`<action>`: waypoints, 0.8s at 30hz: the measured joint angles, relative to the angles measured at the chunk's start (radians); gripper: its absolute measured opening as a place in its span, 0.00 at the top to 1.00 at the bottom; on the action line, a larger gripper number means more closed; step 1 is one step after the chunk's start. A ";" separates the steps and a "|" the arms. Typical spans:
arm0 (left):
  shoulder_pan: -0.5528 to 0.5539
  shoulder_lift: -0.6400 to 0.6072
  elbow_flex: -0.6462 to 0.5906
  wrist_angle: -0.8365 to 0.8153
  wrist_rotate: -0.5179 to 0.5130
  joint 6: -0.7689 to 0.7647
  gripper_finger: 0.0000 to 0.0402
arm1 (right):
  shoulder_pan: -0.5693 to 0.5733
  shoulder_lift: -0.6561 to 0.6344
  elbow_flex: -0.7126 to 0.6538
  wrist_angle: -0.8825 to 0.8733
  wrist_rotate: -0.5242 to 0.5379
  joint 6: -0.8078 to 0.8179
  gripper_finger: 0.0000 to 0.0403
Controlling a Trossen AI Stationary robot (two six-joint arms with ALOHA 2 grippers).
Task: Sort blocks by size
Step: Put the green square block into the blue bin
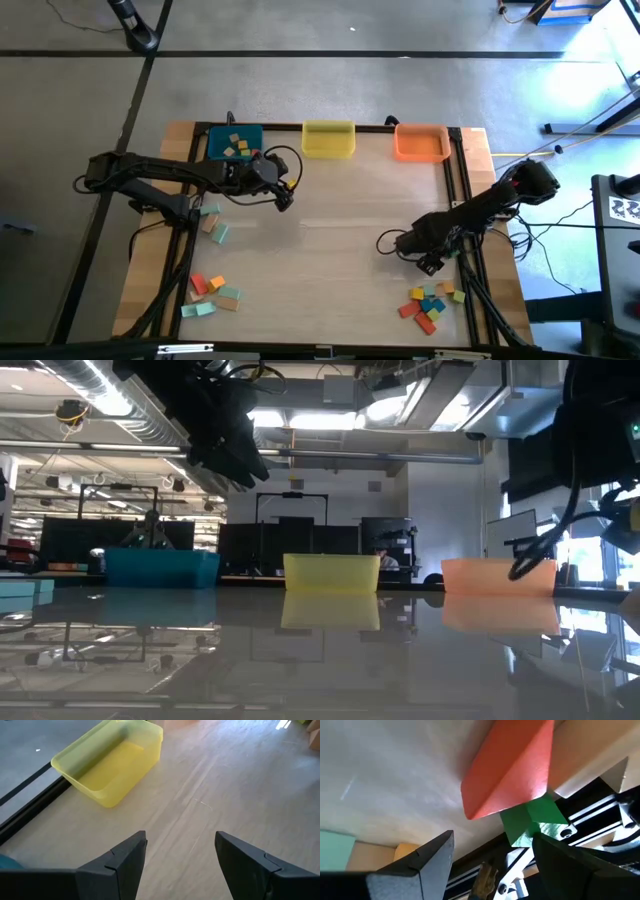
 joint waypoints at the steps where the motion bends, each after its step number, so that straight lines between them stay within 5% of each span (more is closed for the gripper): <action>1: 0.000 0.000 0.000 0.000 0.000 0.002 0.44 | 0.000 0.000 0.006 0.005 -0.006 -0.005 0.34; 16: 0.000 0.000 0.000 0.000 0.000 0.001 0.44 | 0.000 -0.002 0.107 0.170 0.008 -0.161 0.34; 24: 0.000 0.000 0.000 0.000 0.000 0.000 0.44 | -0.002 -0.002 0.155 0.230 0.210 -0.279 0.34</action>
